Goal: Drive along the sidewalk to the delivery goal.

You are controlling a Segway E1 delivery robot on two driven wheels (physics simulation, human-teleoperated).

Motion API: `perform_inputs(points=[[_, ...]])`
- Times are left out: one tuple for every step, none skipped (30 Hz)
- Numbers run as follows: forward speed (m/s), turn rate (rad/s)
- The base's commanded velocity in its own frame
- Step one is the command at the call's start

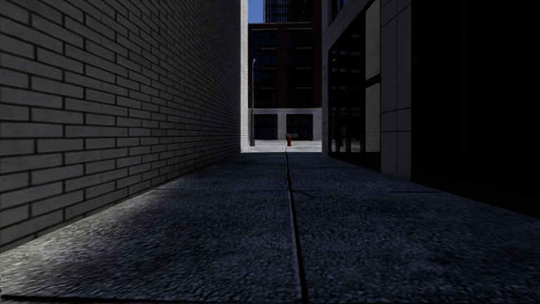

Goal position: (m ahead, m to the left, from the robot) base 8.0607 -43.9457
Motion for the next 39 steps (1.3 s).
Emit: perform_inputs(points=[[1.43, 0.00], [1.43, 0.00], [1.43, 0.00], [1.43, 0.00], [1.43, 0.00], [1.43, 0.00], [1.43, 0.00], [1.47, 0.00], [1.56, 0.00], [1.66, 0.00], [1.66, 0.00], [1.81, 0.00], [2.00, 0.00], [2.00, 0.00], [2.00, 0.00], [2.00, 0.00], [2.00, 0.00], [2.00, 0.00], [2.00, 0.00], [2.00, 0.00], [2.00, 0.00], [2.00, 0.00], [2.00, 0.00], [2.00, 0.00], [2.00, 0.00], [2.00, 0.00], [2.00, 0.00], [2.00, 0.00], [2.00, 0.00], [2.00, 0.00], [2.00, 0.00], [2.00, 0.00], [2.00, 0.00], [2.00, 0.00], [2.00, 0.00], [2.00, 0.00], [2.00, 0.00], [2.00, 0.00], [2.00, 0.00]])
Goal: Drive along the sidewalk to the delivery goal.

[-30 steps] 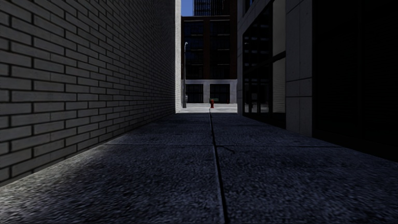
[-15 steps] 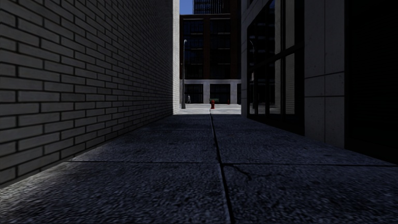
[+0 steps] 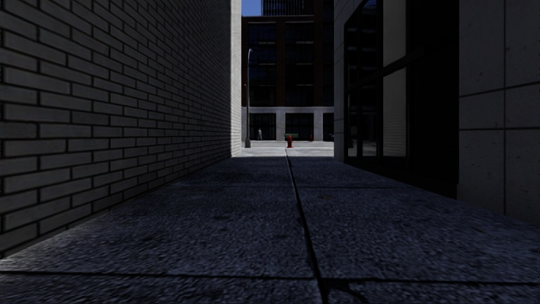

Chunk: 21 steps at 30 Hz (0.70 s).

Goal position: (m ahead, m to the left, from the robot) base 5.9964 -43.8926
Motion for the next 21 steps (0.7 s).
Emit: perform_inputs(points=[[2.00, 0.00], [2.00, 0.00], [2.00, 0.00], [2.00, 0.00], [2.00, 0.00], [2.00, 0.00], [2.00, 0.00], [2.00, 0.00], [2.00, 0.00], [2.00, 0.00], [2.00, 0.00], [2.00, 0.00], [2.00, 0.00], [2.00, 0.00], [2.00, 0.00], [2.00, 0.00], [2.00, 0.00], [2.00, 0.00], [2.00, 0.00], [2.00, 0.00], [2.00, 0.00]])
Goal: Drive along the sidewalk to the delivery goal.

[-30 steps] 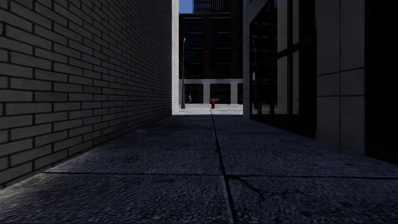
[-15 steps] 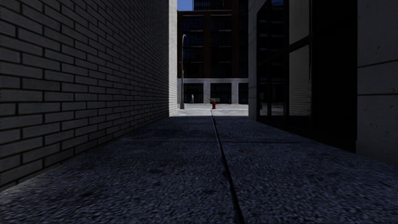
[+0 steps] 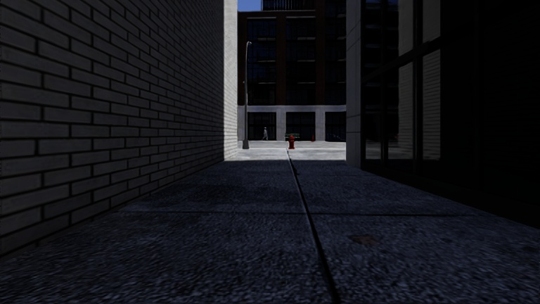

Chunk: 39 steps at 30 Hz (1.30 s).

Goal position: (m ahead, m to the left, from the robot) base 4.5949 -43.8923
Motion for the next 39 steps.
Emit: perform_inputs(points=[[2.00, 0.00], [2.00, 0.00], [2.00, 0.00], [2.00, 0.00], [2.00, 0.00], [2.00, 0.00], [2.00, 0.00], [2.00, 0.00], [2.00, 0.00], [2.00, 0.00], [2.00, 0.00], [2.00, 0.00], [2.00, 0.00], [2.00, 0.00], [2.00, 0.00], [2.00, 0.00], [2.00, 0.00], [2.00, 0.00], [2.00, 0.00], [2.00, 0.00], [2.00, 0.00], [2.00, 0.00], [2.00, 0.00], [2.00, 0.00], [2.00, 0.00], [2.00, 0.00], [2.00, 0.00], [2.00, 0.00], [2.00, 0.00], [2.00, 0.00], [2.00, 0.00], [2.00, 0.00], [2.00, -0.03], [2.00, -0.28], [2.00, -0.61], [2.00, -0.75], [2.00, -0.80], [2.00, -0.75], [2.00, -0.75]])
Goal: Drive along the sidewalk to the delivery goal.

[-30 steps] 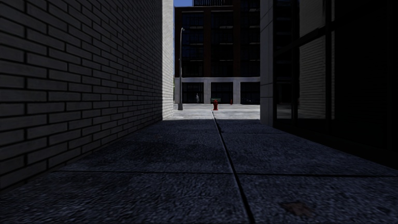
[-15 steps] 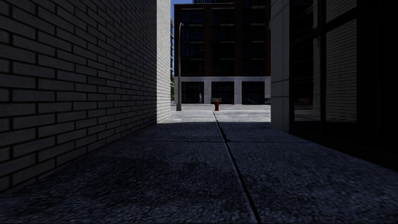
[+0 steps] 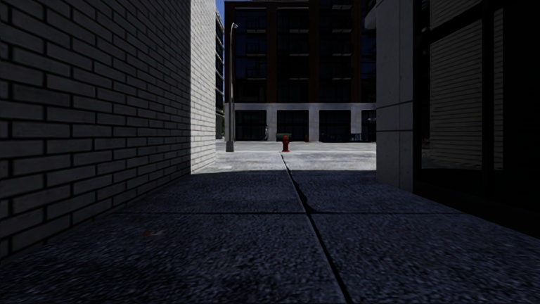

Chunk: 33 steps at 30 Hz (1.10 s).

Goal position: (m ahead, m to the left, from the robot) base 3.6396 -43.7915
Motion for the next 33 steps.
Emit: perform_inputs(points=[[2.00, -0.01], [2.00, 0.00], [2.00, 0.00], [2.00, 0.00], [2.00, 0.00], [2.00, 0.00], [2.00, 0.00], [2.00, 0.00], [2.00, 0.00], [2.00, 0.00], [2.00, 0.00], [2.00, 0.00], [2.00, 0.00], [2.00, 0.00], [2.00, 0.00], [2.00, 0.00], [2.00, 0.00], [2.00, 0.00], [2.00, 0.00], [2.00, 0.00], [2.00, 0.00], [2.00, 0.00], [2.00, 0.00], [2.00, 0.00], [2.00, 0.00], [2.00, 0.00], [2.00, 0.00], [2.00, 0.00], [2.00, 0.00], [2.00, 0.00], [2.00, 0.00], [2.00, 0.00], [2.00, 0.00]])
